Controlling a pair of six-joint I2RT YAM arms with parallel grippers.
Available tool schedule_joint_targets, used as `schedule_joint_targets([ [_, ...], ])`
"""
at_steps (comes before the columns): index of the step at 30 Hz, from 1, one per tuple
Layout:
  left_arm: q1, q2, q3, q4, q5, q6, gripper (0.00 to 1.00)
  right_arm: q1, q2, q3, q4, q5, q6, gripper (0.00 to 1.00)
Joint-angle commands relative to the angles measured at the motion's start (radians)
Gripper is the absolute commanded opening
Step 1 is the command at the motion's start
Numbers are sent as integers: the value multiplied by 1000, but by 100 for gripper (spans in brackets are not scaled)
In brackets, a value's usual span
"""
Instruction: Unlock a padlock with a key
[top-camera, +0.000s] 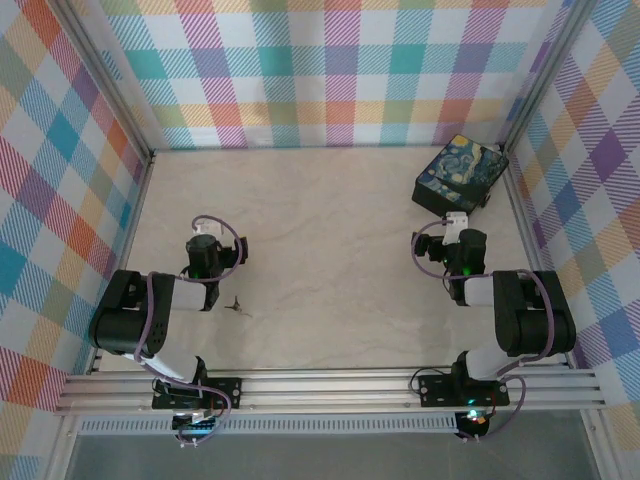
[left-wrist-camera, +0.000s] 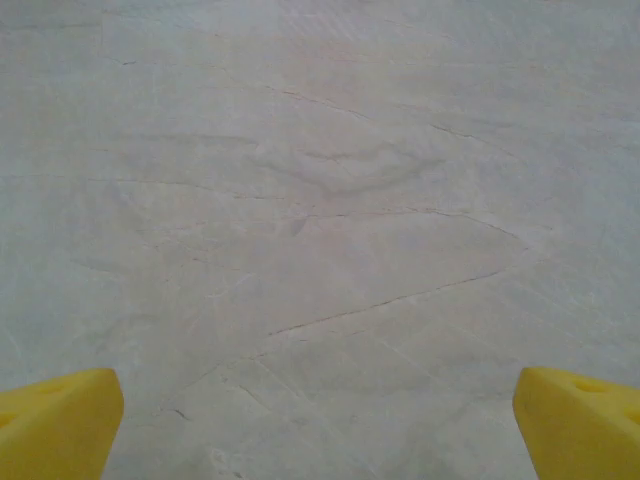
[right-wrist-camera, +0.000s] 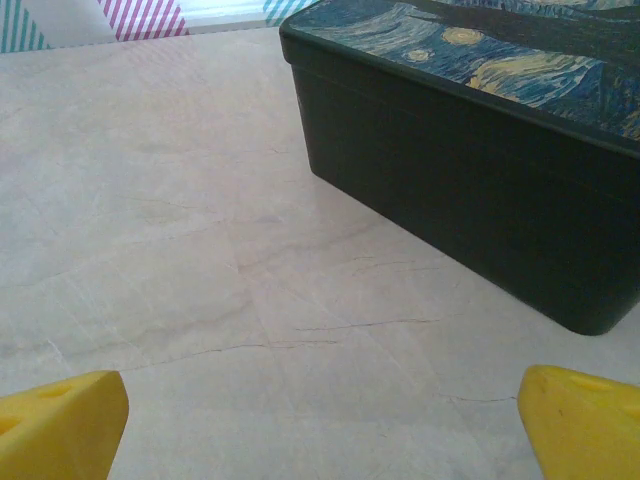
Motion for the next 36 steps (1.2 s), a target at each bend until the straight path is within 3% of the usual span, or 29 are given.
schedule_joint_targets([
  [1, 17, -5, 26, 6, 49, -2, 100, -7, -7, 18, 7, -16, -10, 100],
  [29, 24, -6, 30, 1, 68, -6, 100, -7, -6, 20, 6, -14, -9, 100],
  [32, 24, -19, 39, -27, 61, -7, 100, -9, -73, 94, -175, 40, 16, 100],
  [36, 23, -102, 170, -311, -7, -31, 100, -34, -144, 234, -497, 133, 111, 100],
])
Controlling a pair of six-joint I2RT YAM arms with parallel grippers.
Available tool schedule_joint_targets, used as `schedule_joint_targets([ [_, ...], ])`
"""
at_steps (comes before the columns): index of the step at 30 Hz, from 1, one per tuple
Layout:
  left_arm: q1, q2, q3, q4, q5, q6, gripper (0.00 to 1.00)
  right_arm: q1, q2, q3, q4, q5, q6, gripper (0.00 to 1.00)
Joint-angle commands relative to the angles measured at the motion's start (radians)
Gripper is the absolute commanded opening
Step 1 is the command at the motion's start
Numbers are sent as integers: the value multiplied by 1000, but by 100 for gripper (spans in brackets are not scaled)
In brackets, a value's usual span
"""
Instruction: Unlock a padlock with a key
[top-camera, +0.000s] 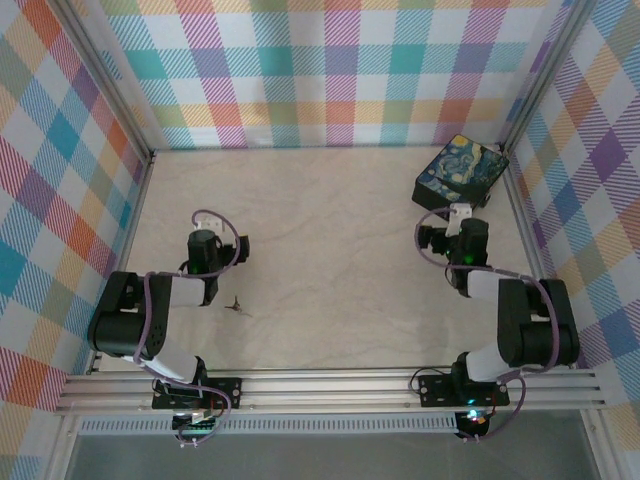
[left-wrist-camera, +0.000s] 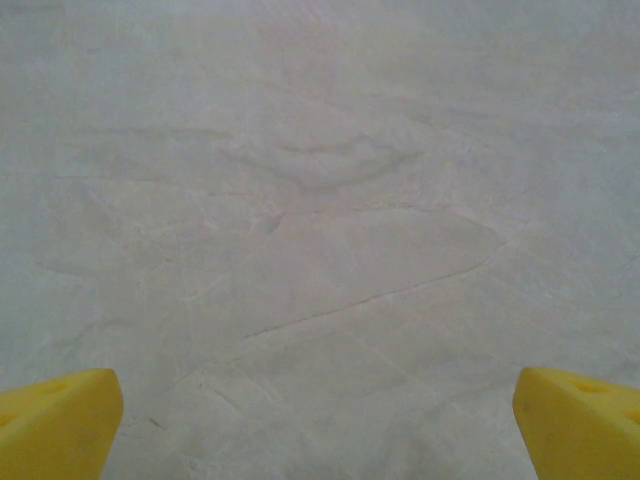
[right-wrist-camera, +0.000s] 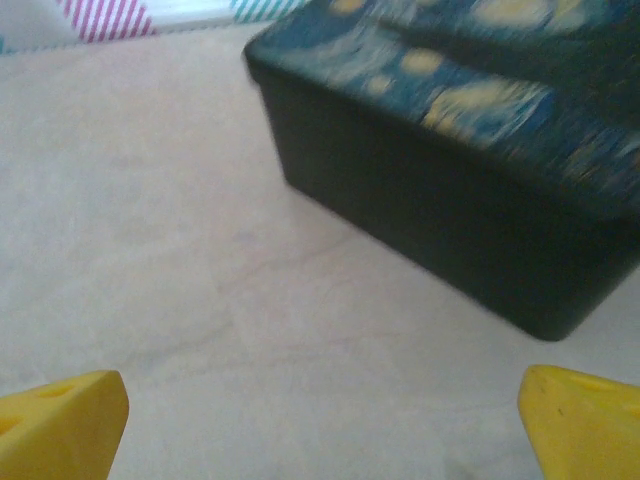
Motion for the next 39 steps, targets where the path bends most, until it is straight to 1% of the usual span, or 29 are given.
schedule_joint_targets([
  [1, 11, -93, 124, -216, -74, -34, 100, -45, -54, 162, -334, 80, 128, 100],
  [3, 13, -129, 174, -300, -133, -75, 100, -109, -37, 271, -513, 29, 233, 98],
  [5, 14, -157, 218, -367, -143, -134, 100, -163, -13, 332, -583, -37, 300, 96],
  [7, 14, -153, 305, -512, -151, -216, 100, -199, 23, 395, -635, -69, 343, 94],
  [9, 13, -112, 436, -722, -127, -237, 100, -228, 94, 496, -712, -105, 365, 92],
  [11, 13, -68, 513, -839, -107, -265, 97, -246, 165, 592, -769, -134, 378, 90],
  [13, 10, -63, 520, -865, -94, -304, 96, -258, 229, 672, -793, -161, 385, 90],
  [17, -5, -114, 488, -874, -68, -377, 96, -279, 366, 847, -889, -216, 378, 87],
  [19, -27, -142, 475, -887, -61, -383, 96, -281, 422, 920, -931, -229, 367, 86],
  [21, -56, -172, 476, -911, -81, -373, 96, -281, 480, 984, -983, -229, 355, 84],
  [24, -101, -203, 493, -987, -124, -361, 96, -281, 527, 1019, -1013, -240, 343, 81],
  [28, -123, -220, 526, -1043, -137, -359, 96, -281, 555, 1009, -1023, -249, 336, 75],
  [32, -139, -225, 553, -1061, -132, -363, 96, -273, 564, 976, -1022, -275, 332, 65],
  [36, -160, -214, 583, -1084, -136, -376, 96, -227, 540, 930, -1014, -285, 327, 48],
  [37, -164, -207, 593, -1099, -138, -387, 96, -210, 531, 916, -1008, -288, 332, 46],
  [39, -167, -172, 644, -1156, -123, -467, 96, -161, 503, 876, -993, -291, 342, 44],
])
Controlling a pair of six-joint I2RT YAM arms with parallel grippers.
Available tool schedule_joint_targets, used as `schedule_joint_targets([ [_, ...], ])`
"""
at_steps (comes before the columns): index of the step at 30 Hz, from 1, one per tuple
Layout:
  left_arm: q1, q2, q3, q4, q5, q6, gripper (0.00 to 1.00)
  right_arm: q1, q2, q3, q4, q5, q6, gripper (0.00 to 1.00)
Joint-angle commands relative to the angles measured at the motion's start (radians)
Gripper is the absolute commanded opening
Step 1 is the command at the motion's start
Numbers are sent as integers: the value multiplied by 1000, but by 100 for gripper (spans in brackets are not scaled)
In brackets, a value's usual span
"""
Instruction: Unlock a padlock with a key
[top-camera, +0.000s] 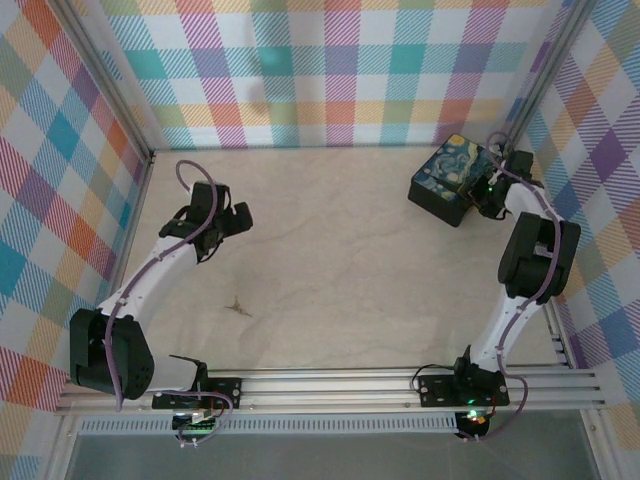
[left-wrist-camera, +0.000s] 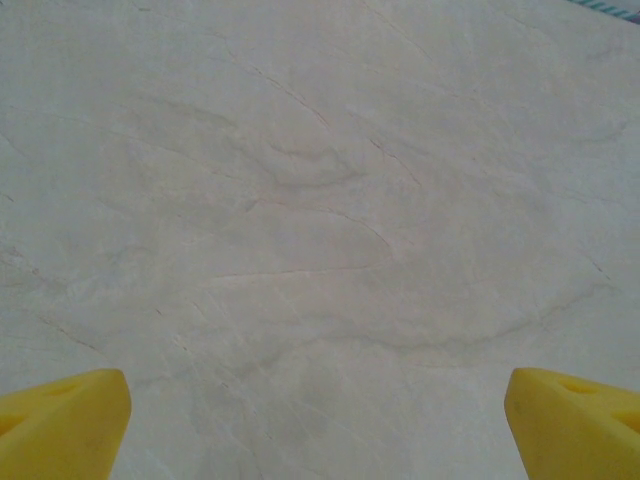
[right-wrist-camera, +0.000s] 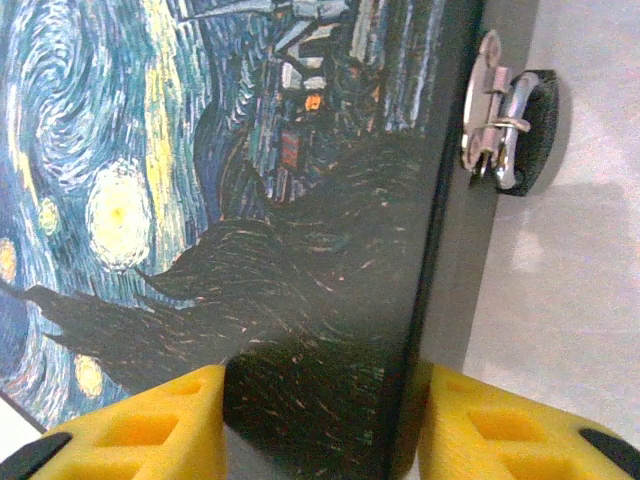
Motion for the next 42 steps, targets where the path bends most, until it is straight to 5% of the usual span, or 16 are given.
schedule_joint_targets([
  [1, -21, 45, 92, -101, 9, -123, 95, 111, -41, -86, -47, -17, -8, 44],
  [11, -218, 319, 383, -291, -37, -262, 95, 497, -164, -307, 75, 11, 185, 41],
  [18, -290, 398, 401, -335, 3, -365, 95, 747, -211, -374, 186, 88, 400, 41],
  [23, -290, 392, 397, -469, -63, -424, 95, 786, -232, -346, 174, 95, 428, 49],
  [29, -253, 280, 270, -633, -90, -521, 92, 774, -334, -249, -7, 125, 223, 65],
  [37, -101, -8, -117, -596, 34, -645, 83, 759, -400, -287, -59, 97, 117, 62],
  [42, -78, -13, -246, -457, 127, -657, 68, 759, -385, -309, -22, 43, 120, 59],
])
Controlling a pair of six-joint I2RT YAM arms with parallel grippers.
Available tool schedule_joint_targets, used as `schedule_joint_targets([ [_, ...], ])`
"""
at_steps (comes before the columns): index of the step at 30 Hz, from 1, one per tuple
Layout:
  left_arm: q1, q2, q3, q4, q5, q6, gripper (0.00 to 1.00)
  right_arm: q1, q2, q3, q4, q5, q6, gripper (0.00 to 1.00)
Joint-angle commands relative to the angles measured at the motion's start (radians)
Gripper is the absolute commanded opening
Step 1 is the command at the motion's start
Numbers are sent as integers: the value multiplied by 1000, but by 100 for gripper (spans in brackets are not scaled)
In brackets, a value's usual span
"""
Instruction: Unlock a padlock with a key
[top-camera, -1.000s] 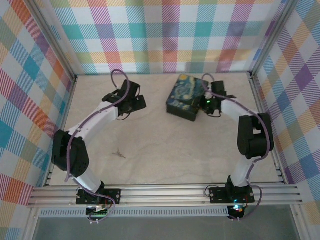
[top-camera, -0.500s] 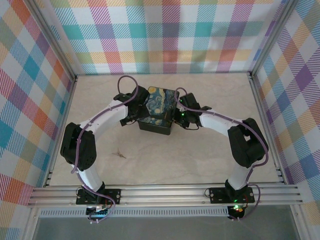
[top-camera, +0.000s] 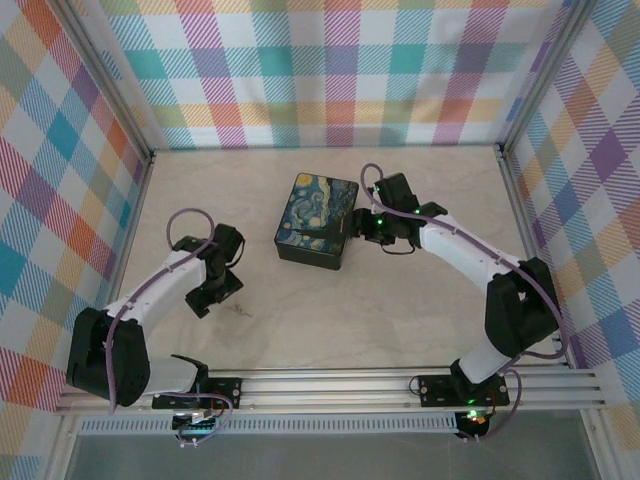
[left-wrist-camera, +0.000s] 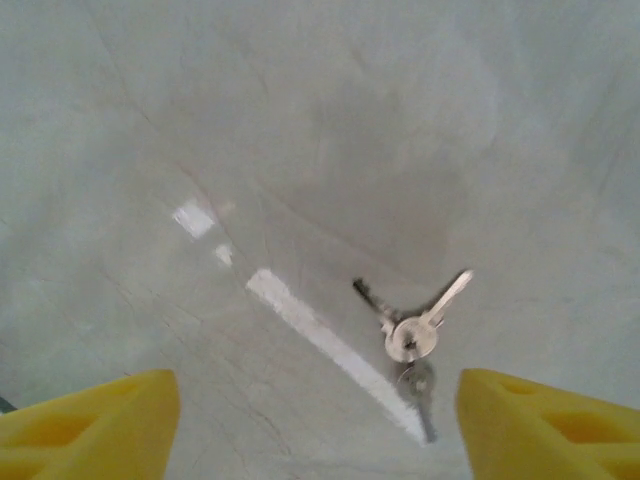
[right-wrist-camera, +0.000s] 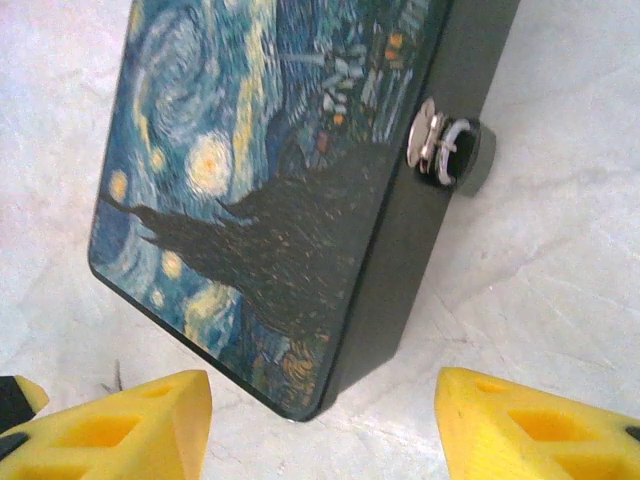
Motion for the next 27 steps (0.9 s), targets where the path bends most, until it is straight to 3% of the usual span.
schedule_joint_targets([
  [1, 7, 19, -61, 122, 94, -41, 65, -4, 11, -18, -8, -46, -29, 59],
  [4, 6, 31, -86, 186, 104, -57, 58, -4, 6, -26, -1, -51, -33, 59],
  [9, 7, 54, -66, 250, 98, -13, 56, -4, 0, -36, 5, -56, -36, 58],
  [27, -34, 199, -74, 302, 42, 115, 33, -2, -12, -60, 12, -71, -16, 56],
])
